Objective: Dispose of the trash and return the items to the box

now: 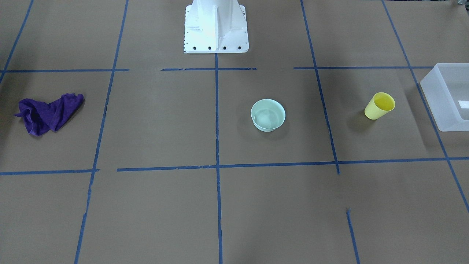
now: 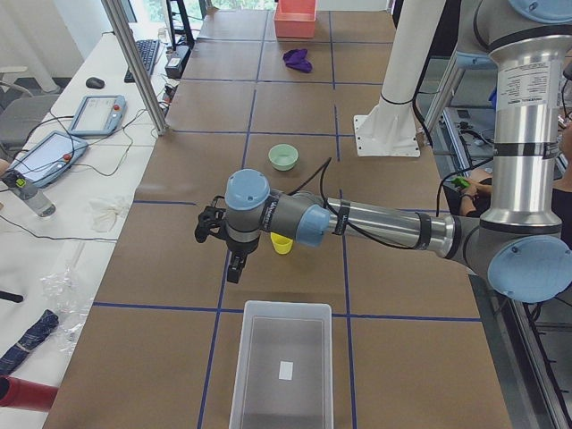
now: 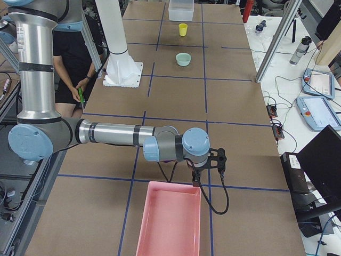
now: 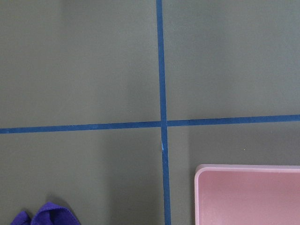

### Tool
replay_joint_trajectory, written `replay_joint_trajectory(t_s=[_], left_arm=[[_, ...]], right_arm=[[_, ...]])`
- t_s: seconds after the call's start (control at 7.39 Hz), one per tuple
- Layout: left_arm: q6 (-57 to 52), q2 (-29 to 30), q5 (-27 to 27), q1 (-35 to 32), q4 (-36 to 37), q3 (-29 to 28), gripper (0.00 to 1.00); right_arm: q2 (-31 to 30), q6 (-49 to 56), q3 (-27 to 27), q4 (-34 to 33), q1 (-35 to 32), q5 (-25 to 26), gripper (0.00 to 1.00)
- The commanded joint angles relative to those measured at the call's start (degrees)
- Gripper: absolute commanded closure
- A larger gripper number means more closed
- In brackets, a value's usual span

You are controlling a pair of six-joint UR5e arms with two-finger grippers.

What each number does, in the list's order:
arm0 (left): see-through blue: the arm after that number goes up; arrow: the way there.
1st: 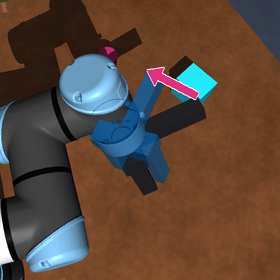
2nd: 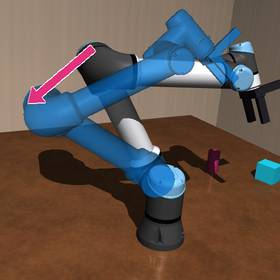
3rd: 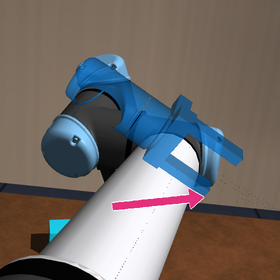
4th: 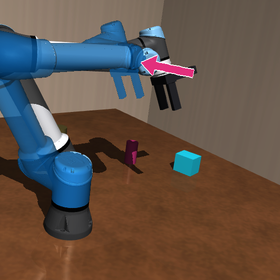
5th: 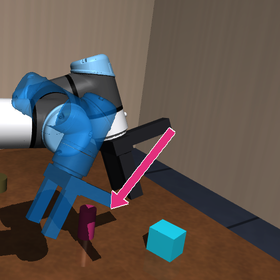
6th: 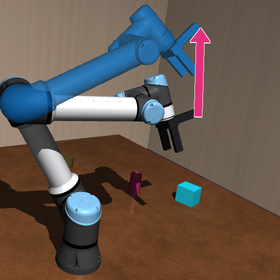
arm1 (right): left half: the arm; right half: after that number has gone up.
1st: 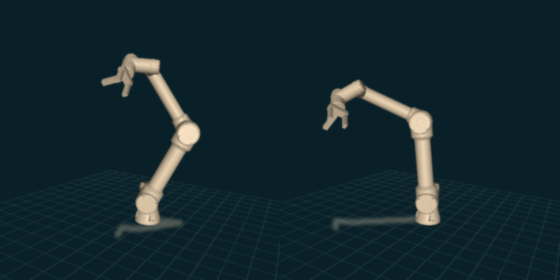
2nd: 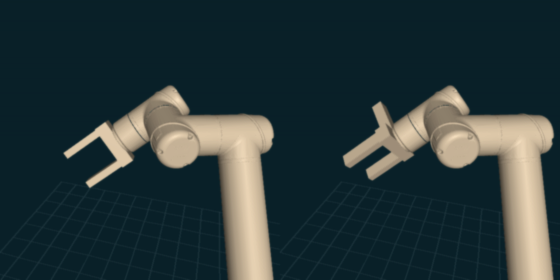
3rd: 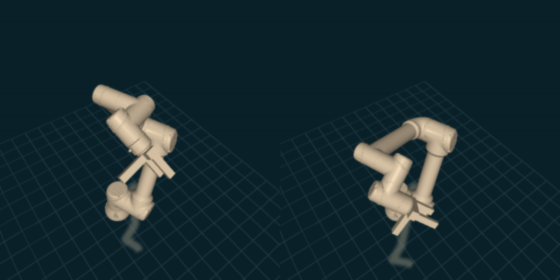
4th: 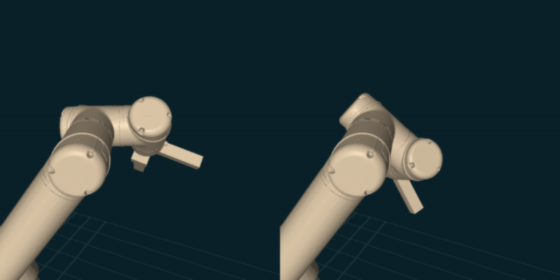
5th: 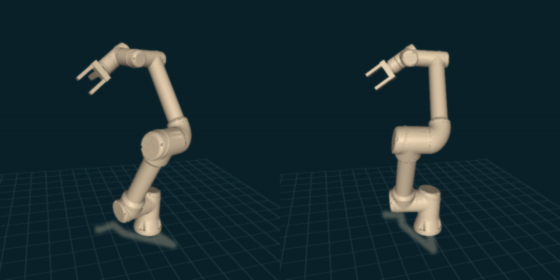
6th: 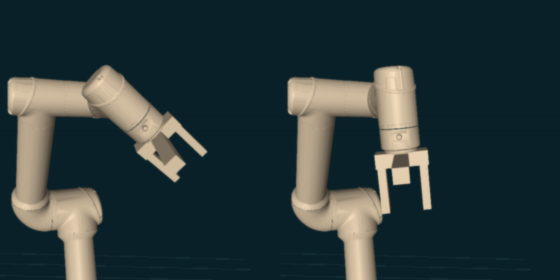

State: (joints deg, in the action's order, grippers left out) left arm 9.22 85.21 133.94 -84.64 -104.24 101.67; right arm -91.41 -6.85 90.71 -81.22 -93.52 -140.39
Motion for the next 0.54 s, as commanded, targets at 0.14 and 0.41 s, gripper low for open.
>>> replay_joint_trajectory(t_s=[0.14,0.41], left_arm=[[24.81,-7.16,-0.52,12.70,-22.30,0.98,0.00],[29.70,-7.86,-0.78,16.51,-22.68,2.22,0.01]], right_arm=[[-0.26,0.00,0.08,0.10,0.00,0.11,0.00],[-0.26,0.00,0.08,0.10,0.00,0.03,0.00]])
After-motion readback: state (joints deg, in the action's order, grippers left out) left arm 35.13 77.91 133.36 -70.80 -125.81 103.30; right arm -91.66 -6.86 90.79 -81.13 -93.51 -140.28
